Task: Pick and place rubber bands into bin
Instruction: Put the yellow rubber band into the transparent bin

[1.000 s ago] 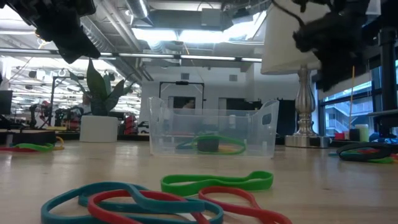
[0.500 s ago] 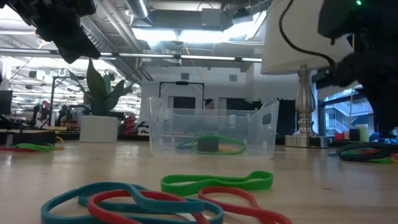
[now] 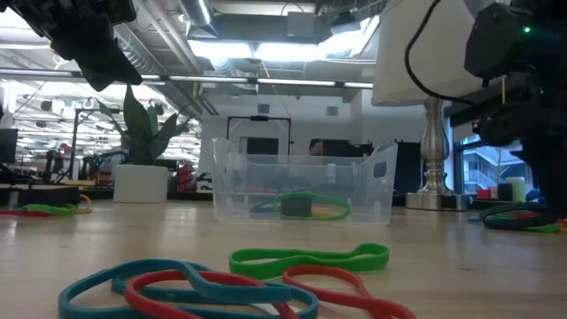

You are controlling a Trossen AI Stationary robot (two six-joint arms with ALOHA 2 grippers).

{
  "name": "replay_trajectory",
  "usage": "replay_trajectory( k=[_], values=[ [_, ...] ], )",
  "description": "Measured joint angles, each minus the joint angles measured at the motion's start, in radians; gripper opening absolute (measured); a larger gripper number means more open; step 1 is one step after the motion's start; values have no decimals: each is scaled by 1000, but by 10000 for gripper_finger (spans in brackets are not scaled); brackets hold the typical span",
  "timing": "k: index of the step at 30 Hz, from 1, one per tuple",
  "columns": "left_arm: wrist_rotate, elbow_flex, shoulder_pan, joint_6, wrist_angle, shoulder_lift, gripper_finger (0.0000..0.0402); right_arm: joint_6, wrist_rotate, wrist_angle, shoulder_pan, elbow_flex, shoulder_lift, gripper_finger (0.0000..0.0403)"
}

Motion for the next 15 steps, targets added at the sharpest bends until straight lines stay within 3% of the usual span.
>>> replay_trajectory(
  k=[15],
  values=[
    [-1,0,0,-2,0,0,3,24,13,91,0,-89,-4,90]
  ],
)
